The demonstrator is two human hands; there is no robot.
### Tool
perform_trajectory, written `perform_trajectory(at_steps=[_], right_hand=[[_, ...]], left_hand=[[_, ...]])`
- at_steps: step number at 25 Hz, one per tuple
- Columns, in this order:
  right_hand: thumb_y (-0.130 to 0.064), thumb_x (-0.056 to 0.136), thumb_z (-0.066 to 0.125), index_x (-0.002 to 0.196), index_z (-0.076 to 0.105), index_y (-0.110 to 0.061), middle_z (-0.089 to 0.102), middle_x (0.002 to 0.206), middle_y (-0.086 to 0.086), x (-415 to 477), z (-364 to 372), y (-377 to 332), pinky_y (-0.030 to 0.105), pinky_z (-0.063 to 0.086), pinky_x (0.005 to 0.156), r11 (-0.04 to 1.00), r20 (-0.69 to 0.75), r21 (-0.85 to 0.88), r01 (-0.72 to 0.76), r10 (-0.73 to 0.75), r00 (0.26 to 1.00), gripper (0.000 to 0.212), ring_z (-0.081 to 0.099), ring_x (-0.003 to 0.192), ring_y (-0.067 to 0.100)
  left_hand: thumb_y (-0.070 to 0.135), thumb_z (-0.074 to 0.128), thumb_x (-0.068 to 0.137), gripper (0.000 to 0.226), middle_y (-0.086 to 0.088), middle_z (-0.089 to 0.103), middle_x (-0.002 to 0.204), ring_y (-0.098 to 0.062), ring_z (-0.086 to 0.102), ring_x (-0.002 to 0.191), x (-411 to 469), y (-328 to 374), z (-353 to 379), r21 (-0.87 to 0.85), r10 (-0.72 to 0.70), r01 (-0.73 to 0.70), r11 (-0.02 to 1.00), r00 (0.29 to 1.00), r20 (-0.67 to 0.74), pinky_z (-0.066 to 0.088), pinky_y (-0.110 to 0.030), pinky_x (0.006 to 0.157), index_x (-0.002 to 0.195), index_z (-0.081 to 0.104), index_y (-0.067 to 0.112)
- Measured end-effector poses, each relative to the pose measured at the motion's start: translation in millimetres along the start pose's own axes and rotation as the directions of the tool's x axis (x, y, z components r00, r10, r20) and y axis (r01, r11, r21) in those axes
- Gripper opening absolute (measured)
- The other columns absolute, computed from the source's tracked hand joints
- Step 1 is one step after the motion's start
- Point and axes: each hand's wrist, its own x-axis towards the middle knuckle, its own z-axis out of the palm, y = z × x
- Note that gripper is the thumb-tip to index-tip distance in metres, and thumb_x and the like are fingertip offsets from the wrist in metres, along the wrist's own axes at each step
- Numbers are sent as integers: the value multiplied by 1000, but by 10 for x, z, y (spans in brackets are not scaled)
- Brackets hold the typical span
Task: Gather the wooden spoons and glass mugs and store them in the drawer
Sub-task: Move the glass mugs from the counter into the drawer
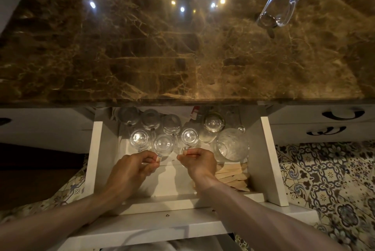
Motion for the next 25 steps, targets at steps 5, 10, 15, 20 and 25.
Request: perform_trajectory(at_steps=[5,10,15,20,25], right_hand=[[-9,68,83,68,62,-16,72,81,7,29,15,-8,27,54,80,999,19,-42,-16,17,1000,22,69,80,20],[-10,68,83,68,63,-16,71,77,5,41,27,-6,26,54,80,999,30,-40,-26,27,999,21,69,78,19],[-6,72,79,71,64,-14,69,76,5,29,-1,-25,35,56,84,997,100,19,-76,74,992,17,68,77,20],[-19,80,71,113,63,-10,67,102,5,-106,-160,-154,37,53,90,981,271,-177,-77,124,955,35,65,87,19],[-40,82,68,110,67,-20,64,89,-8,-358,-620,-659,28,55,70,901,522,-410,140,106,846,33,62,75,10]], left_hand=[[58,51,73,20,27,67,67,6,64,58,37,-2,-1,60,-15,15,998,1000,12,53,-29,62,90,58,50],[56,53,76,15,30,66,71,5,65,59,38,12,-33,50,-14,11,999,998,57,48,-23,61,90,56,52],[58,52,75,16,31,66,74,2,65,69,59,102,-128,129,-55,43,991,995,87,49,-25,66,88,57,50],[60,49,84,23,26,61,93,0,58,84,103,351,-371,483,-125,-23,875,954,272,46,-22,73,101,55,45],[59,38,87,39,24,59,103,1,58,90,33,995,-760,445,28,-167,880,953,302,47,-18,71,120,49,41]])
